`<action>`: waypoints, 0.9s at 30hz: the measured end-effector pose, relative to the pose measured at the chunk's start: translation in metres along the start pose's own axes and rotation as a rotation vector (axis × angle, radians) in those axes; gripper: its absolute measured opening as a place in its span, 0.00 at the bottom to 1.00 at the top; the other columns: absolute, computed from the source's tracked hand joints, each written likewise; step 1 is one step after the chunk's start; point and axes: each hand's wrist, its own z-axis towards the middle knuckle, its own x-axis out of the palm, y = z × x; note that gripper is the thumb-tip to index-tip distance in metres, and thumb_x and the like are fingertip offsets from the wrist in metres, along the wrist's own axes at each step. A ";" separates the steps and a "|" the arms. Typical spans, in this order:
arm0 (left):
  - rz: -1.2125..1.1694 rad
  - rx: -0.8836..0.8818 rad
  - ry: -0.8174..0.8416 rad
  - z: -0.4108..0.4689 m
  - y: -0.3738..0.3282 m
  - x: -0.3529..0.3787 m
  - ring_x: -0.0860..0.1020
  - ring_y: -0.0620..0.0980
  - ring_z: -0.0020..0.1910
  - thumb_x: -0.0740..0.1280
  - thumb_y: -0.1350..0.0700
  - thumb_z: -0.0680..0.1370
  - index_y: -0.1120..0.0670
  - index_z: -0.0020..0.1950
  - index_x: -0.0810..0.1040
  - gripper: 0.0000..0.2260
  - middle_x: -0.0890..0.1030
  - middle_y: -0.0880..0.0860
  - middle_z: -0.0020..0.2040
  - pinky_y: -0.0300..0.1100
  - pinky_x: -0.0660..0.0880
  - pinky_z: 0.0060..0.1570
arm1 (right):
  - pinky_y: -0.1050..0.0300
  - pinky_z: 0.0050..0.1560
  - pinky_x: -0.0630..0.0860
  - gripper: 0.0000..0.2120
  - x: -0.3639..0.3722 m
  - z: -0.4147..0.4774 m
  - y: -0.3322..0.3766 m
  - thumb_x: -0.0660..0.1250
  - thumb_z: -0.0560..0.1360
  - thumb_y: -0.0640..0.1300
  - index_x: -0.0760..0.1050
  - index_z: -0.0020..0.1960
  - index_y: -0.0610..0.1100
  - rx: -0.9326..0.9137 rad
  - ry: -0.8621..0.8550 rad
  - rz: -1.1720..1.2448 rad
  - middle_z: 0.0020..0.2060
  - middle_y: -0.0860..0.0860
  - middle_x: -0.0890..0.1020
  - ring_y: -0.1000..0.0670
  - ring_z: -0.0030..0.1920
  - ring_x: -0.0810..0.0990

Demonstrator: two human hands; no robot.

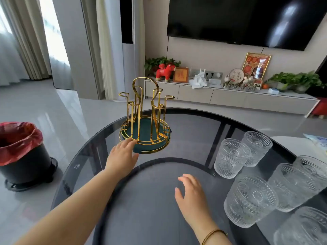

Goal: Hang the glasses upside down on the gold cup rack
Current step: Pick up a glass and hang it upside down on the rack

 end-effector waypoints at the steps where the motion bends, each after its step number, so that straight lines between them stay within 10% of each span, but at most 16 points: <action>1: 0.076 0.010 0.026 0.005 0.002 0.001 0.56 0.55 0.74 0.59 0.51 0.78 0.50 0.71 0.57 0.23 0.59 0.53 0.75 0.52 0.53 0.73 | 0.60 0.67 0.62 0.16 0.002 0.001 0.000 0.61 0.74 0.43 0.70 0.61 0.42 0.010 -0.004 0.024 0.65 0.47 0.71 0.50 0.67 0.66; 6: 0.188 0.033 0.094 0.025 0.009 0.004 0.52 0.55 0.74 0.59 0.48 0.78 0.48 0.70 0.59 0.22 0.58 0.53 0.75 0.55 0.46 0.74 | 0.63 0.33 0.78 0.18 0.004 0.005 0.004 0.81 0.48 0.41 0.79 0.36 0.45 -0.107 -0.173 -0.046 0.37 0.49 0.84 0.52 0.40 0.83; 11: 0.152 0.019 0.051 0.023 0.003 -0.001 0.59 0.54 0.72 0.61 0.50 0.77 0.48 0.66 0.67 0.17 0.67 0.53 0.70 0.59 0.43 0.73 | 0.63 0.66 0.59 0.15 0.006 0.007 -0.005 0.59 0.75 0.45 0.70 0.61 0.44 -0.064 -0.118 0.068 0.65 0.51 0.69 0.55 0.68 0.62; 21: -0.069 0.098 -0.001 -0.040 -0.010 -0.008 0.73 0.54 0.59 0.63 0.56 0.76 0.53 0.58 0.78 0.11 0.77 0.55 0.59 0.49 0.72 0.56 | 0.75 0.58 0.55 0.16 -0.007 -0.030 0.004 0.59 0.75 0.43 0.69 0.63 0.45 -0.040 -0.134 0.228 0.65 0.52 0.70 0.55 0.65 0.65; 27: -0.089 0.110 -0.045 -0.078 -0.030 -0.005 0.74 0.55 0.58 0.63 0.57 0.76 0.55 0.58 0.78 0.11 0.78 0.56 0.58 0.49 0.74 0.53 | 0.77 0.55 0.60 0.10 -0.028 -0.080 0.014 0.69 0.65 0.37 0.78 0.46 0.37 0.020 -0.550 0.266 0.44 0.43 0.81 0.56 0.49 0.71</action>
